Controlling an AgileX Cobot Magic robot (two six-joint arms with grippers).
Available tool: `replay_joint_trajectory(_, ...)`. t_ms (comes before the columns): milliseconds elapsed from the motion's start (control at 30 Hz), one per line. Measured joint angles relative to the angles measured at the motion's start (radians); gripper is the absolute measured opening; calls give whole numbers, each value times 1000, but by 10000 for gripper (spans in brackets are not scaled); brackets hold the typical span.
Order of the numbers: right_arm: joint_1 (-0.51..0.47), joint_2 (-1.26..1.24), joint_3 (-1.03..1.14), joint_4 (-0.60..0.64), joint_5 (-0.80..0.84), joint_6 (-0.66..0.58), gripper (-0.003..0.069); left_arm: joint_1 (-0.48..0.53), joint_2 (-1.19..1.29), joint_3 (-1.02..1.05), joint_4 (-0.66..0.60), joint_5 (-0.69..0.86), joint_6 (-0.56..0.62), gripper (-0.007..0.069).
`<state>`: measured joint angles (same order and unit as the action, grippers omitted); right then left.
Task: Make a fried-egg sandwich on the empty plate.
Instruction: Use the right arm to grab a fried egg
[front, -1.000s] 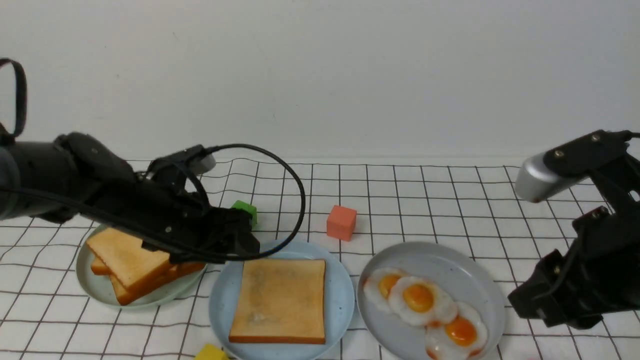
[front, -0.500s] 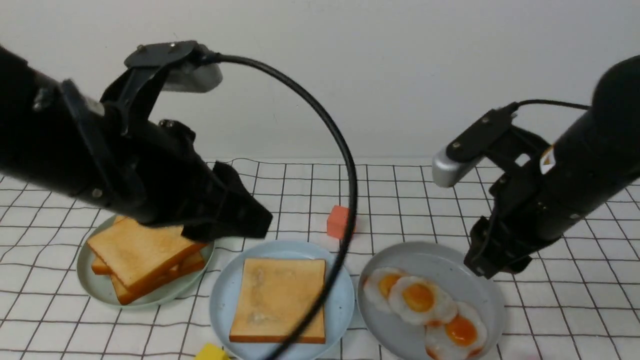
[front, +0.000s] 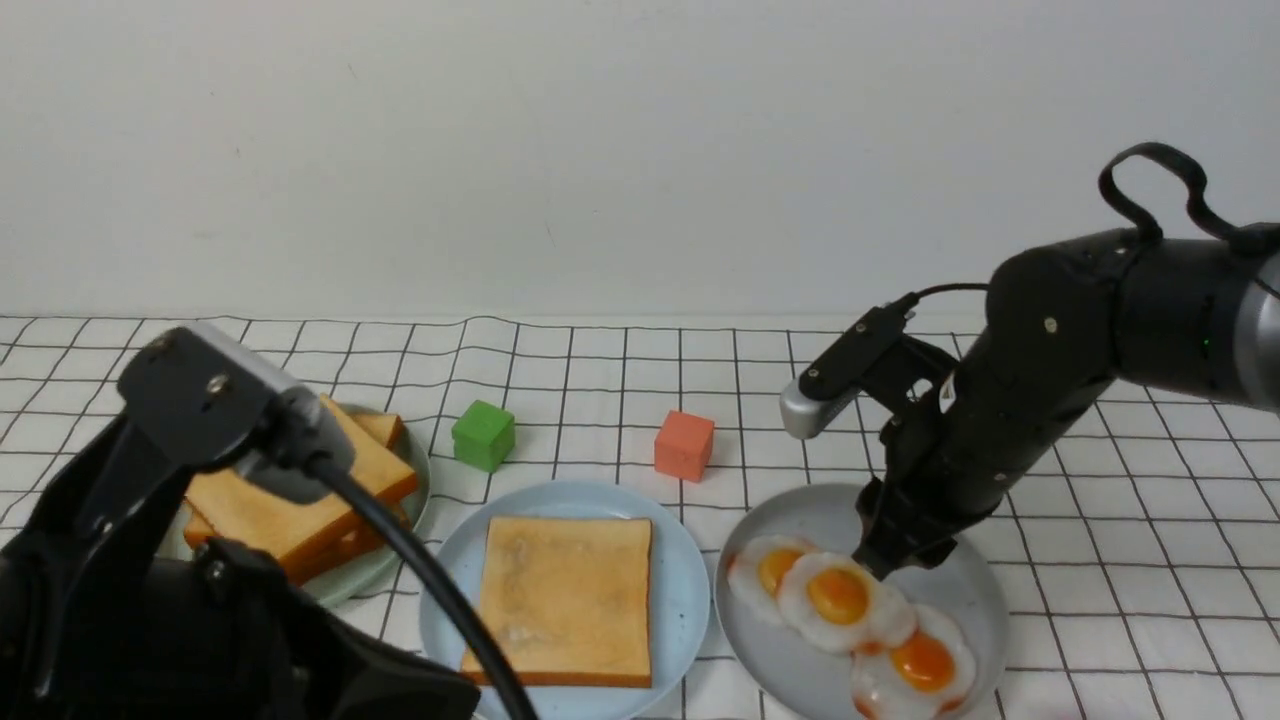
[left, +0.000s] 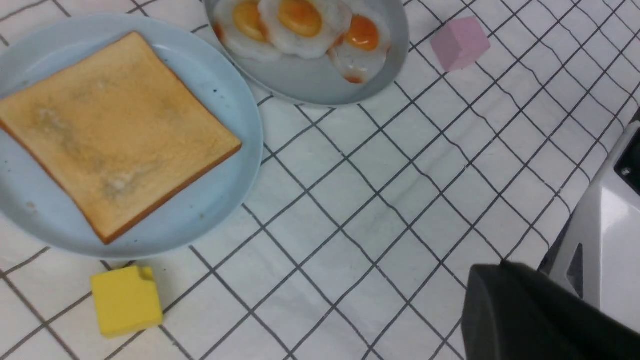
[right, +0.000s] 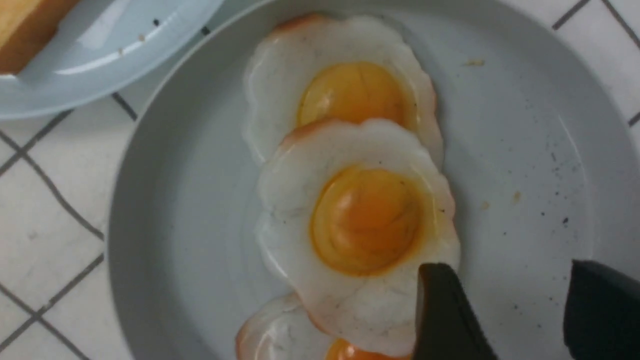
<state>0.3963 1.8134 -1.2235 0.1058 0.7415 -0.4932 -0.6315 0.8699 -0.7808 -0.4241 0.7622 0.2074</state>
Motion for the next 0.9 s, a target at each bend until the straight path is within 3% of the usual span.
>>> replay_joint_trajectory(233,-40,37,-5,108,-36,-92,323,0,-21,5,36,-6,-58,-13)
replay_joint_trajectory(433,-93,48,-6,272,-32,-259,320,0,-21,5,39,-3,-62,-13)
replay_joint_trajectory(733,-97,95,-6,304,-34,-321,310,0,-21,5,39,11,-62,-13)
replay_joint_trajectory(900,-97,122,-7,306,-50,-324,223,0,-21,5,39,23,-62,-13)
